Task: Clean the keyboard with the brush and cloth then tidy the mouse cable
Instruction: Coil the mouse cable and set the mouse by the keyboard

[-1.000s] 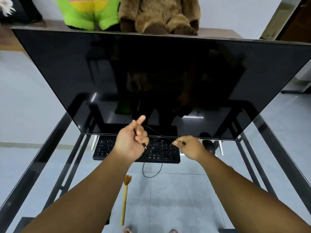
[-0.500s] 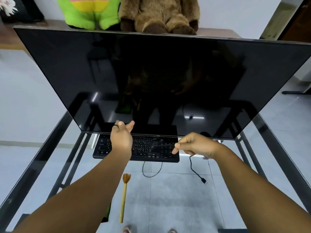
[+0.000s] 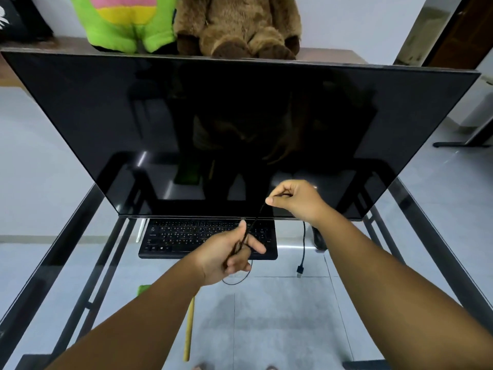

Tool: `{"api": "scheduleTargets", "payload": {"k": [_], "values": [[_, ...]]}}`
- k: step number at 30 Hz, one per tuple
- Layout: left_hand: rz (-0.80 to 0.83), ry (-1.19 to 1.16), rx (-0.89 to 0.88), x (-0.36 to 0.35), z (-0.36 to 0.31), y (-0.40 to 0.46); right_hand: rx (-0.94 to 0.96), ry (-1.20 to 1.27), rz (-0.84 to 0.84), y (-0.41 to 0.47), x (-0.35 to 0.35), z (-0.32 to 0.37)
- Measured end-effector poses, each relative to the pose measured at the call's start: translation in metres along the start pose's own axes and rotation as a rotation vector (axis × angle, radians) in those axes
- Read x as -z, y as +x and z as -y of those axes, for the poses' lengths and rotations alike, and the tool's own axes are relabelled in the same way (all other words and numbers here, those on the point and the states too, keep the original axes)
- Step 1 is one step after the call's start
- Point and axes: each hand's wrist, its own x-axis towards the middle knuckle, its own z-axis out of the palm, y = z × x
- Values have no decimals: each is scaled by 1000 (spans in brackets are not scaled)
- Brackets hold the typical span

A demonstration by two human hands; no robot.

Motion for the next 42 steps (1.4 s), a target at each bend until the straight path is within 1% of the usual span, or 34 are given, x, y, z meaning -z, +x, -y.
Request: {"api": "scheduleTargets", "payload": {"k": [1, 3, 6, 11, 14, 16, 18, 19, 21, 23, 25, 27, 30, 33, 35, 38, 42], "values": [[14, -98, -13, 2, -3, 1, -24, -21, -1, 1, -4, -7], [12, -309, -56, 7, -12, 0, -82, -72, 59, -1, -11, -18], [-95, -567, -143, 15, -26, -3, -157, -94, 193, -13, -19, -27], [-480, -827, -291, 23, -38, 8, -238, -87, 357, -23, -23, -34], [-705, -959, -365, 26, -43, 15, -248, -155, 466, -25, -16, -31], [-808, -967, -397, 29, -45, 17, -248, -180, 539, -29, -10, -24], [-913, -891, -403, 32, -45, 22, -254, -197, 592, -33, -3, -16], [-959, -819, -401, 33, -43, 25, -261, -213, 616, -35, 0, -11], [-1032, -601, -384, 34, -39, 30, -251, -226, 682, -37, 7, -2], [-1054, -350, -332, 34, -32, 31, -212, -210, 747, -37, 15, 5], [-1005, -127, -255, 32, -25, 31, -181, -152, 761, -36, 24, 10], [-898, 40, -161, 28, -20, 32, -133, -79, 729, -33, 32, 15], [-671, 105, -59, 13, -12, 31, -34, 31, 634, -25, 40, 22], [-435, 228, -12, -5, -4, 27, 13, 74, 522, -18, 42, 29], [-326, 230, -16, -15, 0, 25, 28, 111, 417, -14, 39, 34], [-221, 223, -57, -22, 5, 27, 31, 123, 283, -7, 32, 34], [-102, 54, -83, -26, 6, 24, -4, 133, 94, 3, 22, 22]]}}
